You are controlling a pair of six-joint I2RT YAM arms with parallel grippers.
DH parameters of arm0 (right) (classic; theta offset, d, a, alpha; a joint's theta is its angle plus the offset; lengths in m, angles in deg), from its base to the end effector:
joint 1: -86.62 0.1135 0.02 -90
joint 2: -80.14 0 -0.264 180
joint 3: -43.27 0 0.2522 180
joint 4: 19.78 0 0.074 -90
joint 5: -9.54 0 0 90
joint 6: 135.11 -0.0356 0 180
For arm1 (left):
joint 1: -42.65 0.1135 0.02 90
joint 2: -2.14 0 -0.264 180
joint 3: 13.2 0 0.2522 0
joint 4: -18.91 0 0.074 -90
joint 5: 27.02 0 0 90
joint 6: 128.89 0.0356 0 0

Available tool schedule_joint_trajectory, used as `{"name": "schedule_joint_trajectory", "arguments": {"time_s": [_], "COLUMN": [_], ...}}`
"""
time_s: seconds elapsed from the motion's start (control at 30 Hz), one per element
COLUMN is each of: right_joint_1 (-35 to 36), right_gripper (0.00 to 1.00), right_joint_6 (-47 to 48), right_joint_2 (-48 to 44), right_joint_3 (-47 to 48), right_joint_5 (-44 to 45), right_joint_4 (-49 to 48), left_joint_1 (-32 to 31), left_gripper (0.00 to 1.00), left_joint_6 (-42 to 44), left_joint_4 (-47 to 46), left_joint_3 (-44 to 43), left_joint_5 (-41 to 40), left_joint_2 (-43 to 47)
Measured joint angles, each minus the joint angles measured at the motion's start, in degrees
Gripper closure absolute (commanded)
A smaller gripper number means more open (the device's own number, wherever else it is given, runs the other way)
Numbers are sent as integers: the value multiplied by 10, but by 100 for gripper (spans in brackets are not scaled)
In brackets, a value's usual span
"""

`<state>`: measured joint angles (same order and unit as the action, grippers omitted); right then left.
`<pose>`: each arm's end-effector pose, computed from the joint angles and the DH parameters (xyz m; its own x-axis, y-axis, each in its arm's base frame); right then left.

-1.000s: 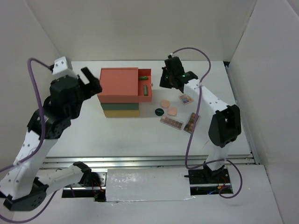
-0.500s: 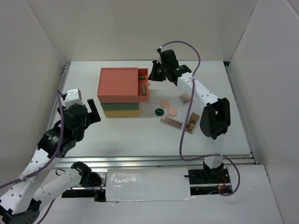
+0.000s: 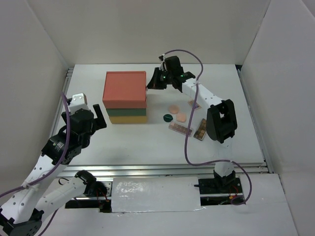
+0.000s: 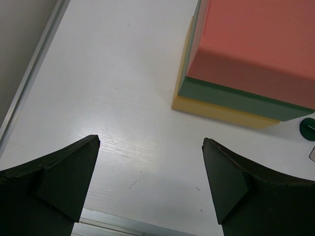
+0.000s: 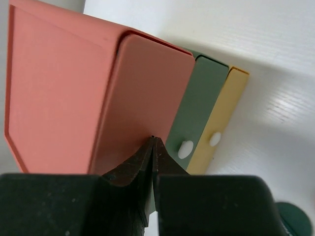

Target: Organize the makeup

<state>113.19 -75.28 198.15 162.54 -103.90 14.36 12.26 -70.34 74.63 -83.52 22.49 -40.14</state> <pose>0.4281 0.2299 0.2942 -0.7762 0.1274 -0.6175 -0.3691 0.7023 0.6088 0.1297 -0.0493 0.3627 -0.2838 -0.2936 -0.9128 -0.3040 0.9304 -0.2047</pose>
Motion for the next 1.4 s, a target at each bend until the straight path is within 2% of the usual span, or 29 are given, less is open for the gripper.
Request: {"name": "schedule_joint_trajectory", "arguments": {"time_s": [0.1, 0.27, 0.37, 0.5, 0.53, 0.7, 0.8, 0.97, 1.17, 1.4], "right_joint_1": [1, 1, 0, -10, -13, -37, -49, -50, -49, -50], "right_gripper": [93, 84, 53, 34, 32, 30, 24, 24, 29, 35], "right_joint_6": [-15, -28, -37, -57, -64, -97, -120, -163, -204, -244], "right_joint_2": [22, 29, 10, -46, -63, -99, -83, -43, 15, 40], "right_joint_3": [0, -8, -54, -169, -204, -314, -323, -322, -308, -308], "right_joint_5": [-17, -12, -2, 4, 3, -40, -90, -165, -201, -214], "right_joint_4": [-11, -23, -59, -116, -139, -242, -305, -410, -449, -500], "left_joint_1": [0, 0, 0, 0, 0, 0, 0, 0, 0, 0], "left_gripper": [1, 1, 1, 1, 0, 1, 1, 1, 1, 1], "left_joint_6": [0, 1, 2, 2, 2, 2, 2, 2, 2, 2], "left_joint_4": [0, 0, -1, -1, -1, -1, -1, -3, -4, -4], "left_joint_3": [0, 0, 1, 1, 1, 1, 1, 2, 4, 4], "left_joint_5": [-1, -1, -1, -1, -1, 0, 0, 1, 3, 4], "left_joint_2": [-4, -12, -12, -12, -12, -14, -16, -17, -17, -17]}}
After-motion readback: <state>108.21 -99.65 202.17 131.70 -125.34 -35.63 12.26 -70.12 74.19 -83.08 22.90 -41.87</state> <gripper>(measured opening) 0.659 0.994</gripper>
